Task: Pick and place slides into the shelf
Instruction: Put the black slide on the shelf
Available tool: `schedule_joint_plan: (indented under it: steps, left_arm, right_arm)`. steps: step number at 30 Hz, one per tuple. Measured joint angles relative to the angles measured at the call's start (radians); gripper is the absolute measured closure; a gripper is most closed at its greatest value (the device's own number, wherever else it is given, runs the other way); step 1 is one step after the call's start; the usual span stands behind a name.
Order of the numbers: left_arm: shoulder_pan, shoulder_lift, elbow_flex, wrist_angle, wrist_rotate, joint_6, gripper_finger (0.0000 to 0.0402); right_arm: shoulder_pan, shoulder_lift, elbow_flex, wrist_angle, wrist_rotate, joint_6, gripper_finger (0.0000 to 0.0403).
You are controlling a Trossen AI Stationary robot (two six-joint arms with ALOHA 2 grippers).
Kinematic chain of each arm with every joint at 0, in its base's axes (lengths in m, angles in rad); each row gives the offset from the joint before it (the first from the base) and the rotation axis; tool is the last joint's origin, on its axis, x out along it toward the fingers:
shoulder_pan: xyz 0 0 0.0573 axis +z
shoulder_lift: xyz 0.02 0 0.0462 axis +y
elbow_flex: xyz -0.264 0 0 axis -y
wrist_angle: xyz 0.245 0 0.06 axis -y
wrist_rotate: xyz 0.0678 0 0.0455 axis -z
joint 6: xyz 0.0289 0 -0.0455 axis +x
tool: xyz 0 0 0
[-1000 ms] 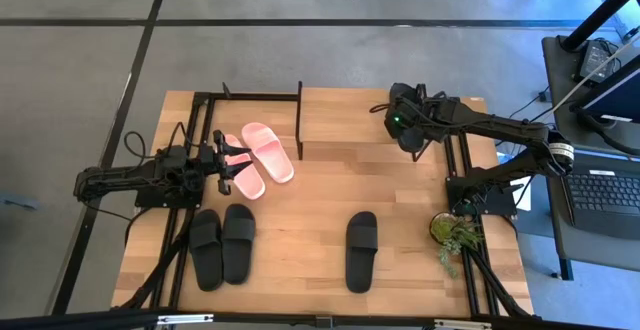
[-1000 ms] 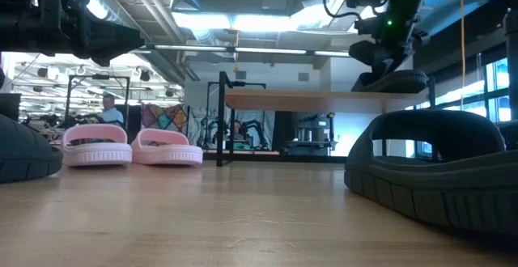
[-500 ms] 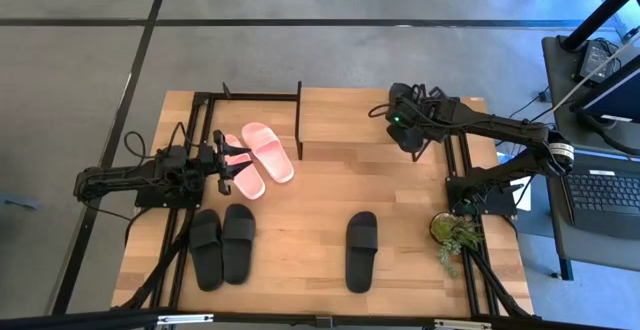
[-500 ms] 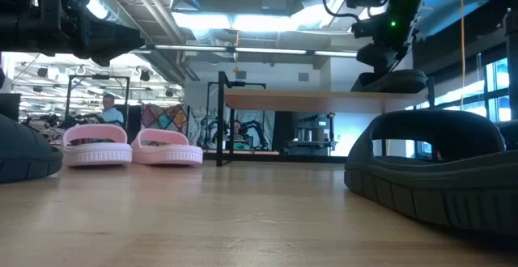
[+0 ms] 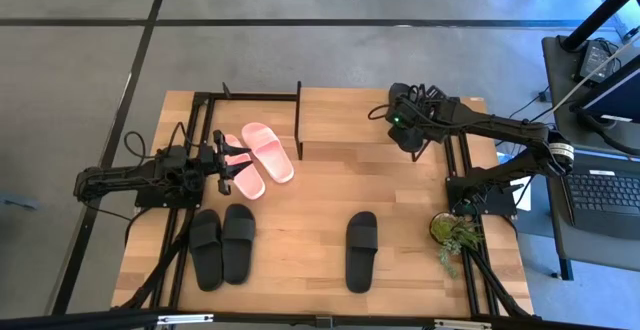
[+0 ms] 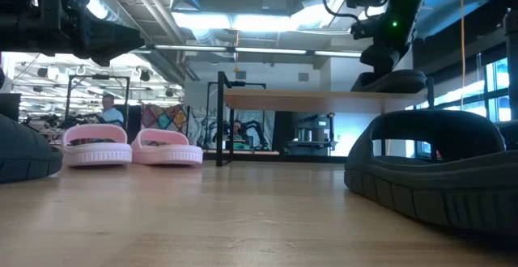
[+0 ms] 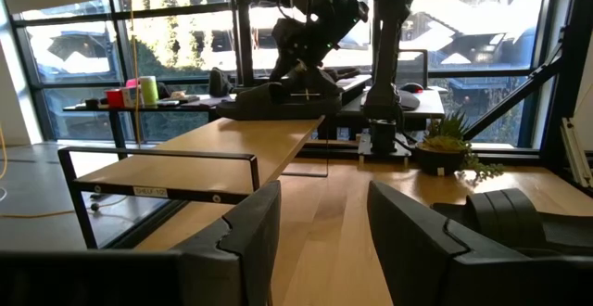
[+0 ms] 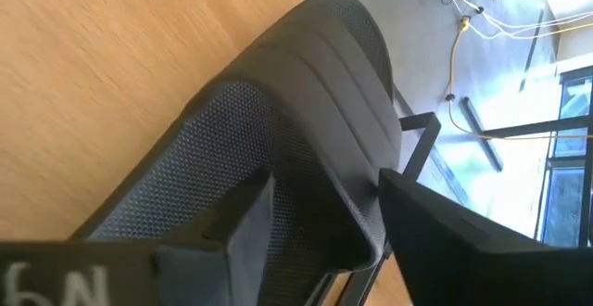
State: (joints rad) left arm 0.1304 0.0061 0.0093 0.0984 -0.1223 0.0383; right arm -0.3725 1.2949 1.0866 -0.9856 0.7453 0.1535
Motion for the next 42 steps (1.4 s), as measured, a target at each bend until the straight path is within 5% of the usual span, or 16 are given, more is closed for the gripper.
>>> schedule_joint_plan:
  steps: [10,24,31,42]
  left_arm:
    - [0.000,0.000,0.000,0.000,0.000,0.000,0.0246]
    - [0.000,0.000,0.000,0.000,0.000,0.000,0.0246]
    - [0.000,0.000,0.000,0.000,0.000,0.000,0.0246]
    - [0.000,0.000,0.000,0.000,0.000,0.000,0.0246]
  right_arm:
    - [0.001,0.000,-0.001,0.001,0.000,0.000,0.0140]
    - [0.020,0.000,0.058,-0.027,-0.043,0.029,0.0134]
    - [0.095,-0.001,0.153,-0.118,-0.053,0.087,0.0134]
    - [0.316,-0.001,0.203,-0.141,-0.251,0.209,0.0134]
